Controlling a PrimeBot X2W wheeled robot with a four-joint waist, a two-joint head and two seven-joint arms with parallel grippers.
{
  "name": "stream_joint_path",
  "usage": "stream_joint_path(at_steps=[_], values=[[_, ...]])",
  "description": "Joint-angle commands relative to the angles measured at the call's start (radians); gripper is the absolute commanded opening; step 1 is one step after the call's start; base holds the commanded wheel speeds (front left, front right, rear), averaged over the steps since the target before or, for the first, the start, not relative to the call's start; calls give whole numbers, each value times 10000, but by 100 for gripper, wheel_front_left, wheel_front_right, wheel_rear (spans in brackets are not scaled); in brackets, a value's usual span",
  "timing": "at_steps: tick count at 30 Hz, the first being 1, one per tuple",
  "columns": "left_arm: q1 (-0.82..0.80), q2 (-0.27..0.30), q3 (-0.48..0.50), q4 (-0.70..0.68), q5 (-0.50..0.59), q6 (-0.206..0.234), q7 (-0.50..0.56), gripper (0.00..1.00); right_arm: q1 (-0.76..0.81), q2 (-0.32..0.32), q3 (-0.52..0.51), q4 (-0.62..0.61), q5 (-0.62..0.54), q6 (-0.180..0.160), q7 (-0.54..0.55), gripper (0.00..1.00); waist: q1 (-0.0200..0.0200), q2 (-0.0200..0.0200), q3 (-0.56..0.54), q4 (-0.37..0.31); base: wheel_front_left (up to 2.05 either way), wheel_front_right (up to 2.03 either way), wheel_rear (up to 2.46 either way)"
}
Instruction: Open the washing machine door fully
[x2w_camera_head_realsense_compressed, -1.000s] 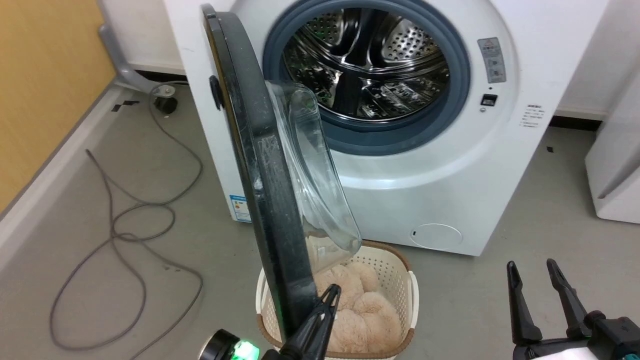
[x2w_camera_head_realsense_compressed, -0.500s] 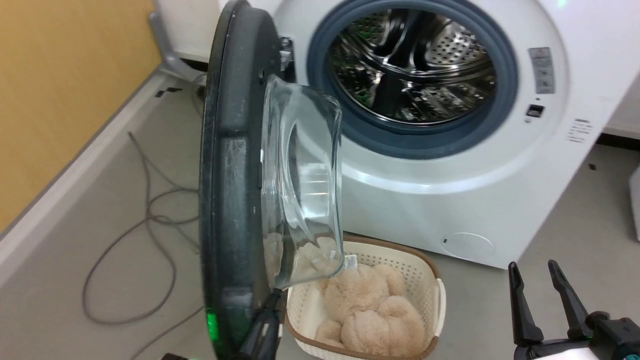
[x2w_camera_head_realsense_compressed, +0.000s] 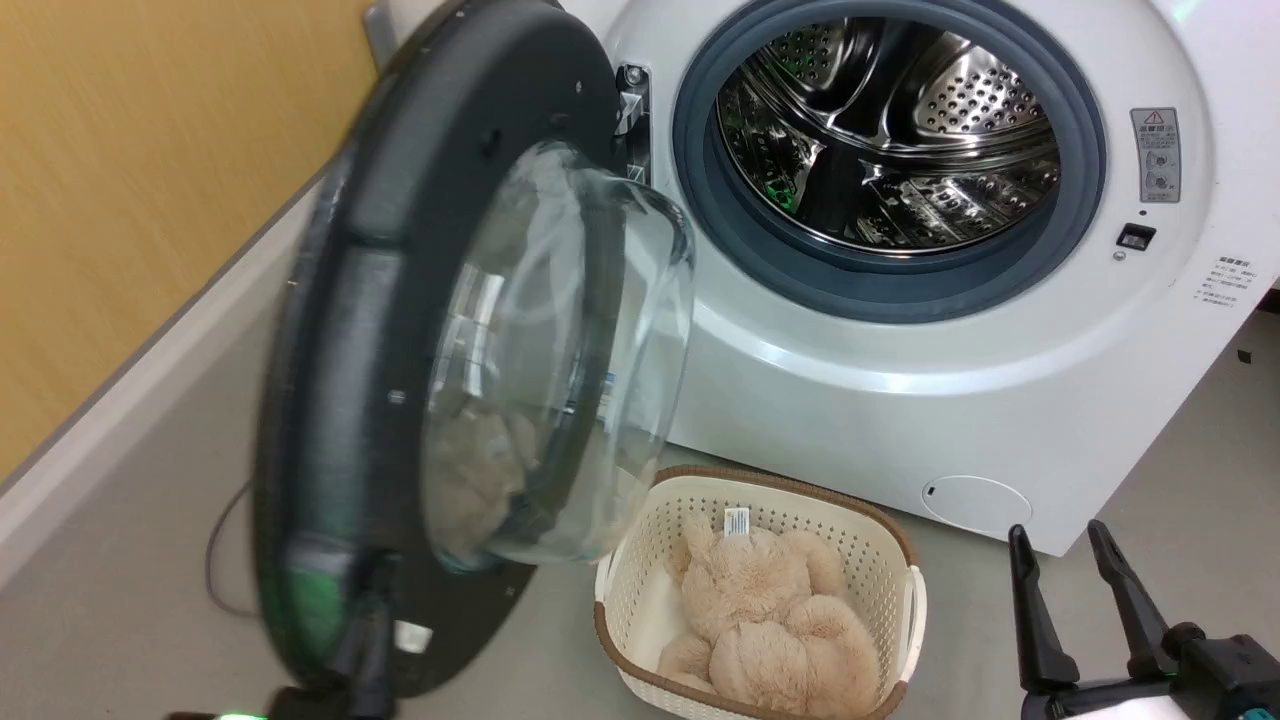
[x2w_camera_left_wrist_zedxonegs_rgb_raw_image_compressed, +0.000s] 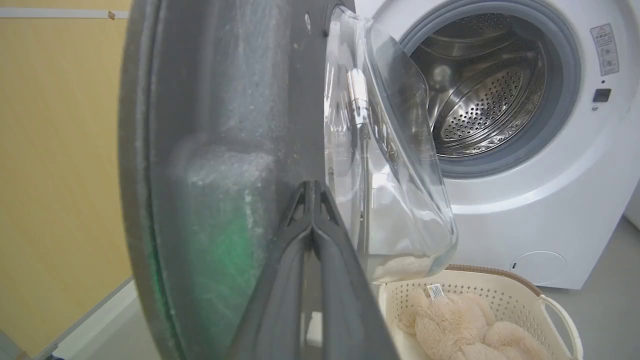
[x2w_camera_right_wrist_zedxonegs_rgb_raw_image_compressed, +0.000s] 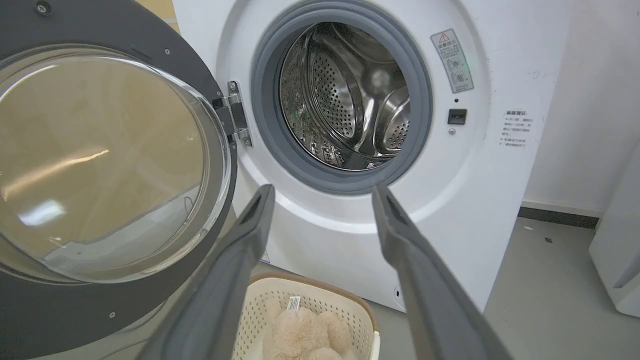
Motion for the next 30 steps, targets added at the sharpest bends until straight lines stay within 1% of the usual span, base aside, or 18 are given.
stream_joint_path(at_steps=[1,8,15,20,30], values=[[-71,127,236,92,-70,57,18,0,78,34,28,18,-18,8,-44,100,0,0,18,-22,0,0,0],[-537,383,1548,815,-602,-71,18,0,59,34,41,44,-45,8,-44,100,0,0,202,-134,0,0,0],[-1403,362,2722,1481,-907,6,18,0,-253,34,10,14,-207,8,-44,100,0,0,791,-252,0,0,0],[-2139,325,3532,2006,-1135,-72,18,0,-541,34,-9,-3,-290,8,-44,100,0,0,1237,-335,0,0,0],[-3358,553,4899,3087,-1214,-286,18,0,-997,-75,-10,-3,-389,8,-44,100,0,0,1877,-549,0,0,0]])
